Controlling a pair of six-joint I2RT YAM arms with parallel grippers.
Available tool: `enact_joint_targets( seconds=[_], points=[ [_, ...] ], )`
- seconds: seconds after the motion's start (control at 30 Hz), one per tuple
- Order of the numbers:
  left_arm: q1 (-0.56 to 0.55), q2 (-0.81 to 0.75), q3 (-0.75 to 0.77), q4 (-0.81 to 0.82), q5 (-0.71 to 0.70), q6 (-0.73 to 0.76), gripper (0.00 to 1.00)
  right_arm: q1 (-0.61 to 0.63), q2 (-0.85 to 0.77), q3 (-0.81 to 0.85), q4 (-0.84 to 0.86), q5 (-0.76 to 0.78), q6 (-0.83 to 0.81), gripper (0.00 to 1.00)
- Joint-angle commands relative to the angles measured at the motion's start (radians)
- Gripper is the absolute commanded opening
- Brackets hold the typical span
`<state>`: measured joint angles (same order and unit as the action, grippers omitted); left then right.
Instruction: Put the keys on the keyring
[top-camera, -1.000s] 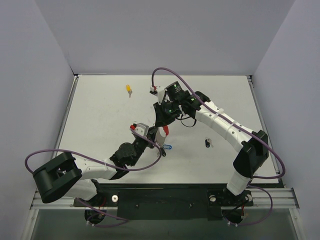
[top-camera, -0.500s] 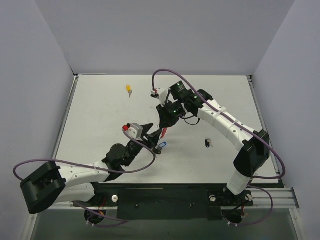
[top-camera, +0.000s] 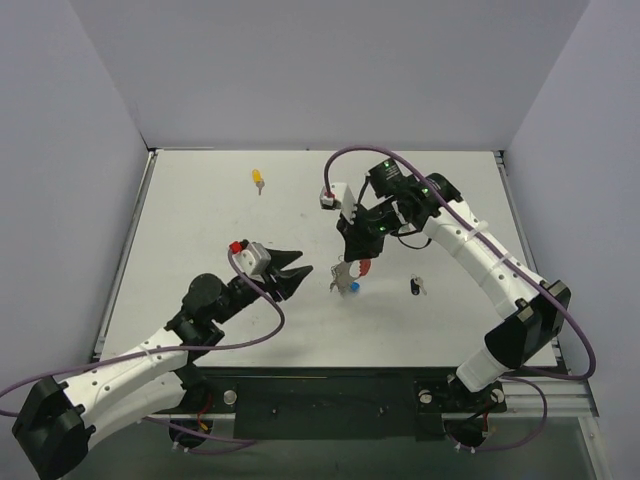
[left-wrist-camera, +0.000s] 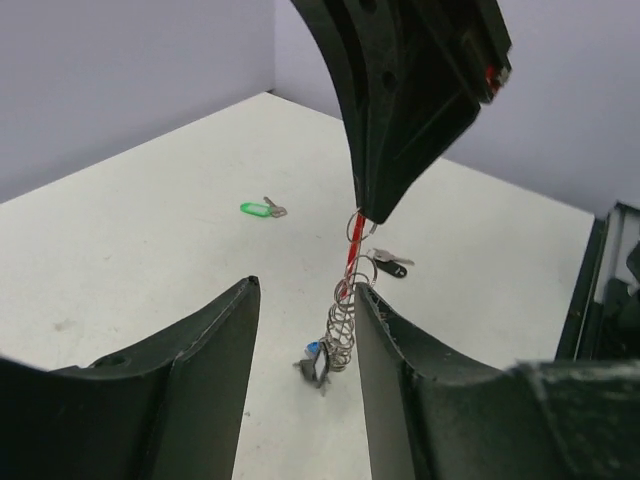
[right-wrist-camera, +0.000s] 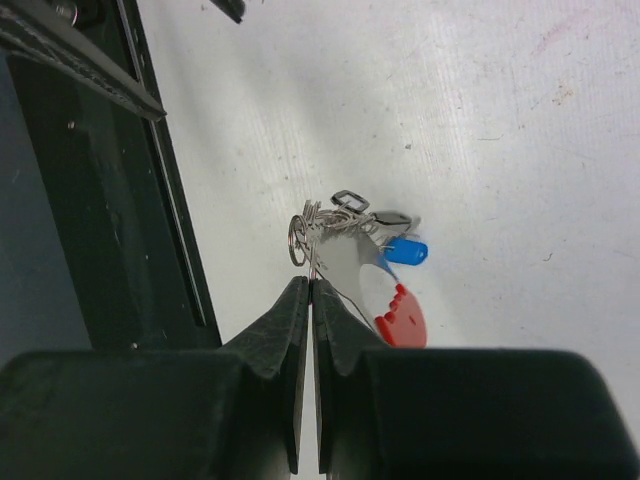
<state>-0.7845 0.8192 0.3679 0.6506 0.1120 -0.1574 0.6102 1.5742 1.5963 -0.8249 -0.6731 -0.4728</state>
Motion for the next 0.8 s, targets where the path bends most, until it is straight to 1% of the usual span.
enact_joint_targets(
  seconds=[0.0, 0.03, 0.07, 0.1, 0.17, 0.27, 0.33, 0.4, 0.47, 0.6, 0.67, 0.77],
  points=[
    [0.022, -0.002, 0.092, -0.144, 0.274, 0.14, 0.52, 0.003, -0.052, 0.07, -0.2, -0.071, -0.266, 0.0],
    [0.028, 0.0, 0.095, -0.141, 0.337, 0.153, 0.53, 0.005, -0.055, 0.068, -0.236, -0.075, -0.321, 0.0],
    [0.028, 0.011, 0.103, -0.141, 0.363, 0.188, 0.53, 0.006, -0.063, 0.068, -0.253, -0.085, -0.383, 0.0],
    [0.033, 0.02, 0.109, -0.138, 0.426, 0.196, 0.53, 0.01, -0.066, 0.064, -0.285, -0.088, -0.406, 0.0],
    [0.036, 0.061, 0.12, -0.1, 0.477, 0.173, 0.53, 0.014, -0.074, 0.053, -0.31, -0.098, -0.454, 0.0],
    [0.036, 0.136, 0.12, 0.034, 0.528, 0.084, 0.52, 0.029, -0.077, 0.042, -0.329, -0.105, -0.487, 0.0],
    [0.034, 0.188, 0.12, 0.127, 0.54, 0.03, 0.52, 0.033, -0.074, 0.044, -0.333, -0.109, -0.494, 0.0],
    [0.036, 0.24, 0.129, 0.211, 0.555, -0.019, 0.46, 0.037, -0.069, 0.042, -0.332, -0.118, -0.495, 0.0],
    [0.033, 0.29, 0.141, 0.254, 0.561, -0.057, 0.41, 0.043, -0.066, 0.044, -0.335, -0.126, -0.498, 0.0],
    [0.034, 0.351, 0.137, 0.368, 0.56, -0.123, 0.4, 0.048, -0.06, 0.042, -0.333, -0.134, -0.5, 0.0],
    [0.03, 0.371, 0.14, 0.397, 0.558, -0.139, 0.4, 0.048, -0.06, 0.042, -0.335, -0.138, -0.498, 0.0],
    [0.021, 0.39, 0.149, 0.397, 0.555, -0.134, 0.4, 0.048, -0.056, 0.045, -0.335, -0.146, -0.497, 0.0]
  ],
)
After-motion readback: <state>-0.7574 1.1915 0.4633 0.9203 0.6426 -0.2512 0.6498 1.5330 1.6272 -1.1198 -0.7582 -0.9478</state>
